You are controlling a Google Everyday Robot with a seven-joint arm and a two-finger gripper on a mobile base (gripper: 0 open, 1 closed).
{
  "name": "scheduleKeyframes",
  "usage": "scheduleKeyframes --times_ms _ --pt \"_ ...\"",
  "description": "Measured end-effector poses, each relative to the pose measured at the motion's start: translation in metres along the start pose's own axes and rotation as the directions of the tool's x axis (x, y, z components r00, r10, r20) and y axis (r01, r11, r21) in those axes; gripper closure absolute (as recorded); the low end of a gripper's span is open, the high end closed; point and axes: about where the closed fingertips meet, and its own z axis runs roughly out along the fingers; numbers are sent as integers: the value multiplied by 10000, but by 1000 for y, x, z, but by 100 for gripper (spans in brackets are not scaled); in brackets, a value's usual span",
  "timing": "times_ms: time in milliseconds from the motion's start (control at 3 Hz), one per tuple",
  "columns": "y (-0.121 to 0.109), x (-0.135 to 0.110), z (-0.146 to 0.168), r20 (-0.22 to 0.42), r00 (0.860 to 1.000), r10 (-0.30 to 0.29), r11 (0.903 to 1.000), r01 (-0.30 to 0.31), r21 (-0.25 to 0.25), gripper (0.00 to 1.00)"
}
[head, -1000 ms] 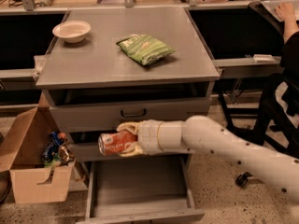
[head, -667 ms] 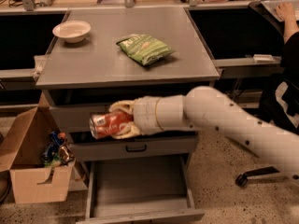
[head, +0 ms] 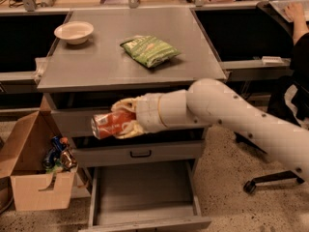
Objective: Pick coke can from bottom drawer and place on counter
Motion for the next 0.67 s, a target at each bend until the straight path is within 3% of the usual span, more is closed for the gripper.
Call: scheduleKeyframes --times_ms 333,667 --pt "-40 -14 8 -56 10000 53 9958 -58 -910 100" --pt "-84 -21 15 -502 9986 137 9821 -228 -1870 100"
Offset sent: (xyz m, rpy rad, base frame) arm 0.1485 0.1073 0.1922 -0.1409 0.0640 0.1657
